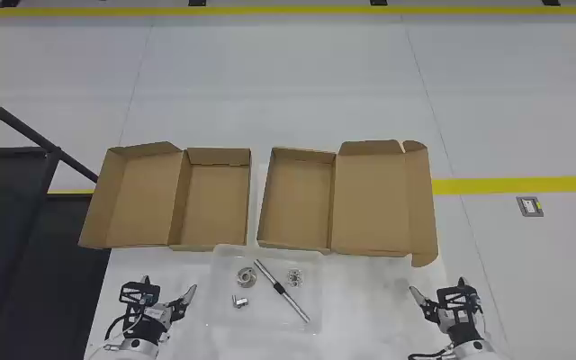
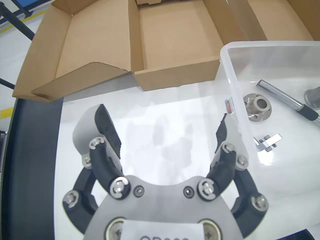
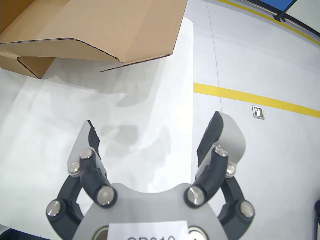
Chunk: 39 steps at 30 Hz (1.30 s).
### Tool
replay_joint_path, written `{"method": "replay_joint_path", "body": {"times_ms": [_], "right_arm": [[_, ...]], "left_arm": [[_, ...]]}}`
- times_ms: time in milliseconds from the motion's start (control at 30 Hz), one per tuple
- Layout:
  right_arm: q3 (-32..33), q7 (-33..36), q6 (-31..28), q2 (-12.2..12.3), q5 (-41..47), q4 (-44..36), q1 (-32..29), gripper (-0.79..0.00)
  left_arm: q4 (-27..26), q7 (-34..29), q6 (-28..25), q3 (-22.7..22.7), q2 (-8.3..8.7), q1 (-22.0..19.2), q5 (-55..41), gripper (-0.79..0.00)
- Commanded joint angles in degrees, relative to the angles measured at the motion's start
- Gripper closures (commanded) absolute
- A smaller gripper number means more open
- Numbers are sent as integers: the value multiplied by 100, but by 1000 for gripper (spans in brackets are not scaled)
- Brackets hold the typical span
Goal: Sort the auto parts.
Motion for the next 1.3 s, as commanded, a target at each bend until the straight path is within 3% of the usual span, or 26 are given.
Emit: {"method": "replay_joint_path", "body": {"times_ms": [0, 200, 333, 467, 633, 833, 1267], "right_arm": [[0, 0, 0, 0, 0, 0, 0, -785], [22, 40, -179, -5, 209, -113, 39, -785], [65, 453, -207, -12, 384, -513, 206, -785], [88, 979, -624, 0, 731, -1020, 455, -785], [-152, 1832, -1180, -1, 1499, -1065, 1165, -785], [-721, 2956, -1380, -64, 3112, -351, 2259, -785], [-721, 2956, -1380, -64, 3112, -351, 2259, -785]], "left_arm": [[0, 0, 0, 0, 0, 0, 0, -785], [-42, -29, -75, 0, -9, -11, -136, -785], [-168, 133, -283, -145, -12, 3, -422, -785], [-207, 293, -608, -339, -5, 62, -707, -785], [-172, 402, -957, -513, 5, 127, -906, -785], [-133, 377, -1096, -554, 4, 148, -949, -785], [-133, 377, -1096, -554, 4, 148, -949, -785]]}}
